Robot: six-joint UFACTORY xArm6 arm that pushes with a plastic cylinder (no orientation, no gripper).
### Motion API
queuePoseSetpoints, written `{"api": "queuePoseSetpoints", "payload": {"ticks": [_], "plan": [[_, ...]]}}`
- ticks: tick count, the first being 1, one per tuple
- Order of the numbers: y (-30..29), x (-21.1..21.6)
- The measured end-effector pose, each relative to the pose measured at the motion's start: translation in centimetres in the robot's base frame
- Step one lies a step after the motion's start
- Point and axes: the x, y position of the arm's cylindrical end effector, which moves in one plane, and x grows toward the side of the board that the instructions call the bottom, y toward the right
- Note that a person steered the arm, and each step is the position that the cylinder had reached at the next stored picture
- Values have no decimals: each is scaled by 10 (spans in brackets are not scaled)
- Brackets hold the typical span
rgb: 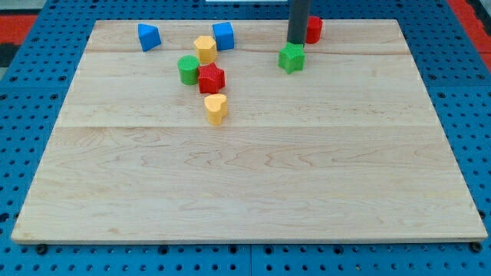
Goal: Push the red circle into the red star
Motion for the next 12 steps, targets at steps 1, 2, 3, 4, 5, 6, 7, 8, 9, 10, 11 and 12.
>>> {"api": "queuePoseSetpoints", "payload": {"ticks": [1, 2, 3, 4, 5, 6, 7, 8, 9, 10, 11, 12], "plan": [[44, -16], [78, -37], [58, -68], [2, -65], [-46, -49], [-71, -27], [-62, -3], [-86, -3], [-127, -5], [-157, -9], [-171, -4], [-149, 5]]}}
